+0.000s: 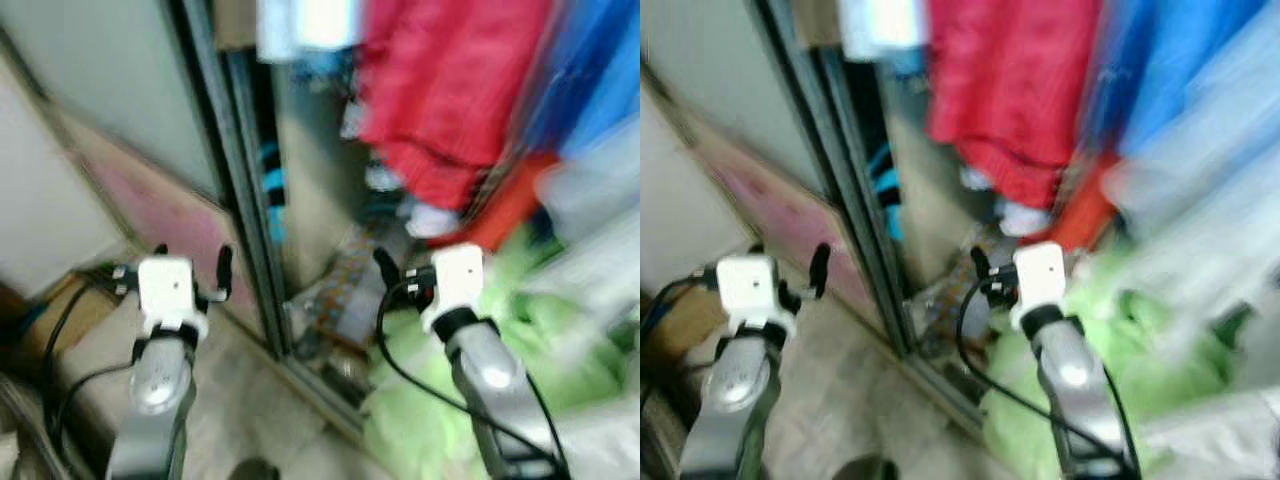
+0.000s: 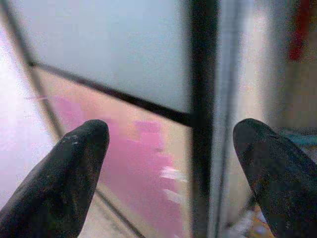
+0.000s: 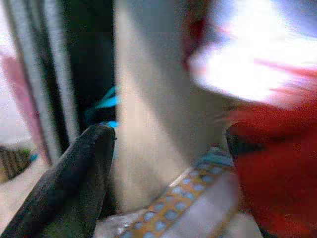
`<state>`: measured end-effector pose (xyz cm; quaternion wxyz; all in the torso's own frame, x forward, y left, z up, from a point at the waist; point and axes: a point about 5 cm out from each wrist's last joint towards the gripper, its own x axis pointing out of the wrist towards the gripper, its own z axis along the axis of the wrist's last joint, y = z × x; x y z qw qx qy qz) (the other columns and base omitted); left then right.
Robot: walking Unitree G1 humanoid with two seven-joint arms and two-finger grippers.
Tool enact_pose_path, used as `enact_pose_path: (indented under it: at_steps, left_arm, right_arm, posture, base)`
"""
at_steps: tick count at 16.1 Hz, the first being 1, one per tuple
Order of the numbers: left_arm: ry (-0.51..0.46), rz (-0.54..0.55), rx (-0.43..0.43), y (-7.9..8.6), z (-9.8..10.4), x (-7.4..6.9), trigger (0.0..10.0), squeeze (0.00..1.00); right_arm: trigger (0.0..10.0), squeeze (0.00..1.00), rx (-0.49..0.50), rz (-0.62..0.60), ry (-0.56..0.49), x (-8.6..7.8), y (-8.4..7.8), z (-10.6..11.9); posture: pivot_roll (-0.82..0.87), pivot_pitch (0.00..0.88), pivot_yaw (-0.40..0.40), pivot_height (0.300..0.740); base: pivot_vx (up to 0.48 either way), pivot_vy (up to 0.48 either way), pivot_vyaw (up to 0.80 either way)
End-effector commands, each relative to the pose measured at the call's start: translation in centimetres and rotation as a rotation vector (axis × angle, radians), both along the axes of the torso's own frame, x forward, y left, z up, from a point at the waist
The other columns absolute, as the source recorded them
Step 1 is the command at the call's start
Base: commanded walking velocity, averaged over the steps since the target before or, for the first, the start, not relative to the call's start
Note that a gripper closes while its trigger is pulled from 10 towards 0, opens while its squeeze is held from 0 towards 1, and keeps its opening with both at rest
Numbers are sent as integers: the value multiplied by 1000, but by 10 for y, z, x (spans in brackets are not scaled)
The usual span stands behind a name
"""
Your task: Clean up the room
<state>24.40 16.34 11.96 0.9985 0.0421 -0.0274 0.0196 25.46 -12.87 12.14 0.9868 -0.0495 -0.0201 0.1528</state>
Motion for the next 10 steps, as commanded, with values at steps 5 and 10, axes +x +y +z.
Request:
enact_pose_path:
  at_steps: [5,10]
  left_arm:
    - [43,9,1,-1,-5,-3,10000,0]
    - [80,22,-11,1,-9,-5,10000,0]
  right_arm:
    - [10000,0,96,-2,81,3,3,-7]
    - [10000,0,115,-36,101,6,-2,-9]
  posture:
    - [-9,13,7,740]
    - [-18,34,7,740]
  base:
    - [0,0,800]
    - [0,0,800]
